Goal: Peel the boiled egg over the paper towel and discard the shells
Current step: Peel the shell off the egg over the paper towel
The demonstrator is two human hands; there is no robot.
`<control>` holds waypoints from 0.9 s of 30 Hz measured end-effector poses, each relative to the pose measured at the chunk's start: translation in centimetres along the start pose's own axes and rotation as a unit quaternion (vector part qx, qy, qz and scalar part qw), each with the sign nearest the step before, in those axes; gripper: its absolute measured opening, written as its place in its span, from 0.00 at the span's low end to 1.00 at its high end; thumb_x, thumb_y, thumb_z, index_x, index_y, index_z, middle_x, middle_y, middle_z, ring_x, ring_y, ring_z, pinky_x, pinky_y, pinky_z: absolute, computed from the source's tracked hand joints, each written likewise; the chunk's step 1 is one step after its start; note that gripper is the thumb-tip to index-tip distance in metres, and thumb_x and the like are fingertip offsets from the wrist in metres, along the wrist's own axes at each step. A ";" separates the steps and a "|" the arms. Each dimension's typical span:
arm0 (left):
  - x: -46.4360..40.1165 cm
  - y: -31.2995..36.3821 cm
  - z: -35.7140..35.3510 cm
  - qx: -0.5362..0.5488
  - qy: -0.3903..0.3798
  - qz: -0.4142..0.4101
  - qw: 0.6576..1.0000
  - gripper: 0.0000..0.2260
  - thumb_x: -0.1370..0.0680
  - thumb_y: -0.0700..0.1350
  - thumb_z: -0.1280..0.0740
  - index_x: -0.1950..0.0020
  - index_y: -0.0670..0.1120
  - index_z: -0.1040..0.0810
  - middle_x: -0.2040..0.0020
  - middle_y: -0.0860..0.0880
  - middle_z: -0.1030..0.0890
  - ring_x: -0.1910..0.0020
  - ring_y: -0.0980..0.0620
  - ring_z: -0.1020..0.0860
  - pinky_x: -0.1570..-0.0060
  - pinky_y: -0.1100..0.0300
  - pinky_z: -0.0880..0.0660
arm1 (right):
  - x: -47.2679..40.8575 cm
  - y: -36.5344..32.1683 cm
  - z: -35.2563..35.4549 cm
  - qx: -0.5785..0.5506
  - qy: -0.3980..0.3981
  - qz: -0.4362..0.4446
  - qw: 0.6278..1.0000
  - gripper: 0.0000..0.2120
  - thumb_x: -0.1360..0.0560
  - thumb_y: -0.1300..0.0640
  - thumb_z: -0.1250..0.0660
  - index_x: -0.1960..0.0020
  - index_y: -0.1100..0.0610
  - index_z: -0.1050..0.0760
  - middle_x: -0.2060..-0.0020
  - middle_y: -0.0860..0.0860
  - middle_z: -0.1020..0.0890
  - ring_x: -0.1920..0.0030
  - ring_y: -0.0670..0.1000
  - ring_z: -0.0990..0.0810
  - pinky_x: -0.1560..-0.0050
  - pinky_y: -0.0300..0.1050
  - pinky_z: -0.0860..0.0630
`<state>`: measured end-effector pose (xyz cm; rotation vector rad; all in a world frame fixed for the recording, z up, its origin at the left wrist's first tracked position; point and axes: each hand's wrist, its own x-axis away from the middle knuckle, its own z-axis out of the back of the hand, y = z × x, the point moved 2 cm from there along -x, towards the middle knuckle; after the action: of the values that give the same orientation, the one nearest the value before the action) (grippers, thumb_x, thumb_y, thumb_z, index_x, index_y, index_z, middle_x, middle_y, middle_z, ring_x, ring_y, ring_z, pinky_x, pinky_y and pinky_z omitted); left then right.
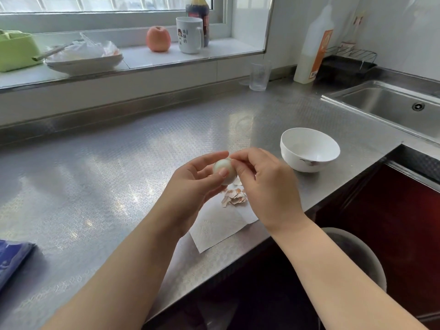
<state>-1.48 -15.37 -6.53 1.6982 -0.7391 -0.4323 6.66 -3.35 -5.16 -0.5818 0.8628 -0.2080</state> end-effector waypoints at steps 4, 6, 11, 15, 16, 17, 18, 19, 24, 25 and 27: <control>-0.2 -0.3 0.2 -0.002 0.026 0.007 1.000 0.14 0.23 0.35 0.32 0.38 0.45 0.20 0.44 0.41 0.16 0.47 0.49 0.17 0.36 0.53 0.24 | 0.5 -0.1 -0.3 0.009 0.010 -0.018 1.000 0.05 0.24 0.56 0.33 0.51 0.57 0.20 0.61 0.48 0.16 0.61 0.48 0.19 0.60 0.48 0.22; -0.2 -0.2 0.2 0.010 0.037 0.007 0.999 0.13 0.22 0.35 0.32 0.39 0.45 0.20 0.47 0.44 0.15 0.46 0.50 0.17 0.36 0.54 0.24 | 0.6 0.1 -0.2 -0.039 0.009 -0.073 0.996 0.05 0.24 0.55 0.33 0.50 0.54 0.19 0.60 0.45 0.15 0.60 0.46 0.18 0.57 0.45 0.22; -0.4 0.2 0.7 0.078 0.073 0.014 0.994 0.12 0.21 0.37 0.34 0.39 0.45 0.22 0.45 0.44 0.17 0.47 0.49 0.18 0.39 0.56 0.22 | 0.7 1.0 0.1 -0.122 -0.017 -0.150 0.981 0.05 0.23 0.56 0.34 0.50 0.50 0.19 0.57 0.43 0.16 0.54 0.42 0.18 0.52 0.31 0.26; -0.5 0.2 0.9 0.143 0.060 0.024 0.988 0.12 0.20 0.39 0.34 0.37 0.44 0.23 0.42 0.41 0.18 0.46 0.47 0.17 0.39 0.54 0.22 | 1.3 2.0 -0.6 -0.023 -0.152 -0.136 0.979 0.10 0.21 0.56 0.37 0.44 0.51 0.19 0.51 0.47 0.22 0.51 0.45 0.24 0.53 0.25 0.34; -0.5 0.2 0.9 0.152 0.053 0.027 0.987 0.13 0.20 0.40 0.34 0.36 0.44 0.23 0.42 0.41 0.18 0.46 0.46 0.17 0.40 0.54 0.21 | 1.4 2.1 -0.7 -0.016 -0.162 -0.138 0.977 0.10 0.21 0.55 0.36 0.44 0.51 0.19 0.52 0.47 0.22 0.51 0.45 0.24 0.54 0.26 0.34; -0.5 0.2 0.8 0.157 0.047 0.029 0.986 0.14 0.20 0.41 0.35 0.34 0.43 0.24 0.42 0.41 0.18 0.46 0.45 0.17 0.41 0.54 0.20 | 1.5 2.2 -0.6 -0.022 -0.156 -0.149 0.976 0.08 0.22 0.55 0.35 0.46 0.51 0.18 0.54 0.47 0.21 0.53 0.45 0.23 0.54 0.27 0.33; -0.4 0.2 0.7 0.158 0.042 0.031 0.986 0.15 0.19 0.42 0.35 0.33 0.42 0.25 0.42 0.41 0.18 0.46 0.45 0.17 0.42 0.54 0.20 | 1.4 2.1 -0.4 -0.036 -0.137 -0.166 0.976 0.06 0.24 0.54 0.33 0.50 0.51 0.18 0.56 0.46 0.19 0.55 0.44 0.22 0.55 0.30 0.31; -0.4 0.1 0.6 0.157 0.037 0.033 0.986 0.15 0.19 0.43 0.36 0.32 0.41 0.25 0.42 0.41 0.17 0.46 0.44 0.17 0.42 0.54 0.20 | 1.2 2.0 -0.1 -0.057 -0.113 -0.182 0.975 0.04 0.25 0.53 0.31 0.53 0.51 0.18 0.59 0.45 0.18 0.57 0.44 0.21 0.56 0.32 0.29; -0.5 -0.1 0.5 0.134 -0.001 0.033 0.990 0.18 0.18 0.45 0.38 0.30 0.38 0.26 0.41 0.42 0.17 0.45 0.47 0.17 0.40 0.55 0.21 | 0.1 0.9 0.4 -0.152 -0.086 -0.169 0.970 0.12 0.27 0.49 0.29 0.44 0.47 0.21 0.54 0.45 0.20 0.56 0.43 0.21 0.53 0.35 0.24; -0.5 -0.1 0.4 0.131 -0.011 0.034 0.991 0.19 0.18 0.46 0.37 0.30 0.39 0.26 0.40 0.42 0.18 0.44 0.47 0.17 0.39 0.54 0.22 | 0.0 0.7 0.3 -0.154 -0.091 -0.164 0.970 0.13 0.27 0.49 0.29 0.43 0.46 0.21 0.52 0.45 0.20 0.55 0.42 0.21 0.53 0.32 0.25; -0.4 -0.2 0.1 0.126 -0.034 0.035 0.991 0.20 0.21 0.47 0.36 0.30 0.41 0.26 0.37 0.41 0.19 0.41 0.45 0.18 0.37 0.53 0.23 | 0.0 0.6 0.1 -0.156 -0.081 -0.159 0.972 0.11 0.27 0.52 0.28 0.46 0.47 0.20 0.51 0.44 0.19 0.55 0.41 0.20 0.54 0.31 0.26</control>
<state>-1.80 -15.21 -6.78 1.8930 -0.9318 -0.3600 6.68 -2.83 -5.41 -1.0193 0.6444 -0.3135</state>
